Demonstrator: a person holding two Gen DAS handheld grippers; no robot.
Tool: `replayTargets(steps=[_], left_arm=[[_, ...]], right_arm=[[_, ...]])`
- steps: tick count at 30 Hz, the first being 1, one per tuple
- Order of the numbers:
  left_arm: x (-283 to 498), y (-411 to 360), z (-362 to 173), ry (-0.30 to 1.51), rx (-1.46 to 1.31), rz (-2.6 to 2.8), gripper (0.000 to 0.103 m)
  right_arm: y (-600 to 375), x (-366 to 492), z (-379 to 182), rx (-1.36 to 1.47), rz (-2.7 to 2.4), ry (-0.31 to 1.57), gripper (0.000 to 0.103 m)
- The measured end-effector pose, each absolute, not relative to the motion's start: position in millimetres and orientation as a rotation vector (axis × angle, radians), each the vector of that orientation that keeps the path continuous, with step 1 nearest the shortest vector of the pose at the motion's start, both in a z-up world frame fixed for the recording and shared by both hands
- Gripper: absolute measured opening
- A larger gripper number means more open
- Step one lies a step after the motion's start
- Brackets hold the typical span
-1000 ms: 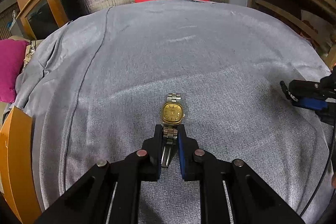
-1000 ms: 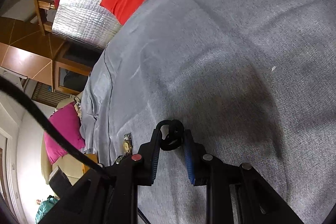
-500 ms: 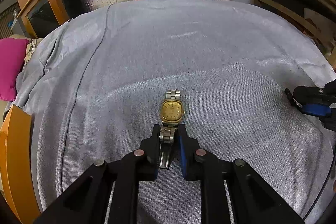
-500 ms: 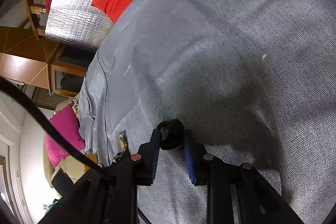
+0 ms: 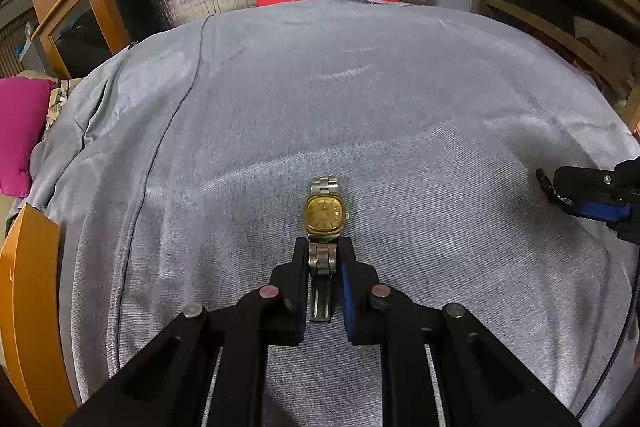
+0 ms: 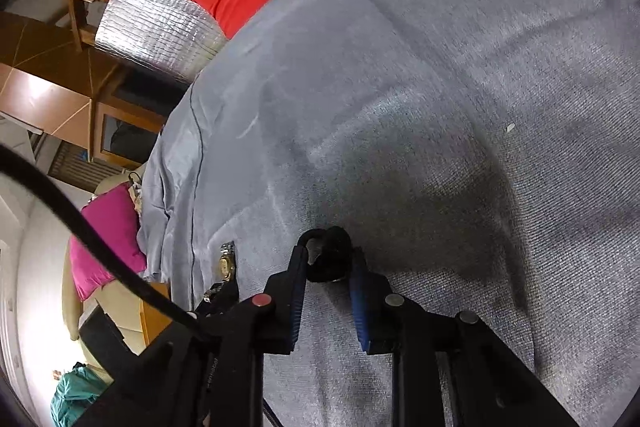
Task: Organize jewelry
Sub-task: 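Lift the gold watch with the left gripper and adjust the grip on its band, then carry the gold watch and black hair tie over the orange box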
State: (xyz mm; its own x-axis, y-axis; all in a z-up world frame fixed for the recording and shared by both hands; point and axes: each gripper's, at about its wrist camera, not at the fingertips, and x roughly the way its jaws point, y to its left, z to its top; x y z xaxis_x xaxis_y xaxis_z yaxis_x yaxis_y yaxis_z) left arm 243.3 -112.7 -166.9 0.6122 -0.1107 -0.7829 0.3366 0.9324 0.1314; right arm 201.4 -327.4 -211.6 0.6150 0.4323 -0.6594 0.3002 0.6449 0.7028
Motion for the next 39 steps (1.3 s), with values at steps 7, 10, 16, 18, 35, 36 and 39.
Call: replayTargets(steps=[7, 10, 16, 18, 35, 36, 39], left_arm=[[229.5, -113.3, -147.1, 0.833, 0.242, -0.299, 0.014], [217.3, -106.9, -133.5, 0.808, 0.208, -0.327, 0.014], [189.6, -88.5, -110.8, 0.773, 0.134, -0.379, 0.014], [181.0, -84.1, -106.2, 0.759, 0.132, -0.377, 0.015], [87.3, 54.5, -48.4, 0.665, 0.021, -0.171, 0.014], [82.2, 64.3, -44.8, 0.660, 0.017, -0.157, 0.014], [59.5, 116.1, -26.8, 0.622, 0.002, -0.086, 0.014]], right_arm=[[-329.8, 191.4, -197.7, 0.898, 0.119, 0.890, 0.023], [-332.2, 185.4, -191.0, 0.914, 0.140, 0.864, 0.023], [-328.8, 172.4, -173.6, 0.907, 0.173, 0.818, 0.023], [-325.5, 169.2, -168.3, 0.901, 0.181, 0.808, 0.023], [-216.2, 154.1, -129.4, 0.721, 0.364, 0.791, 0.023], [-200.9, 153.0, -127.1, 0.702, 0.393, 0.795, 0.023], [-158.8, 148.5, -120.4, 0.658, 0.470, 0.800, 0.023]])
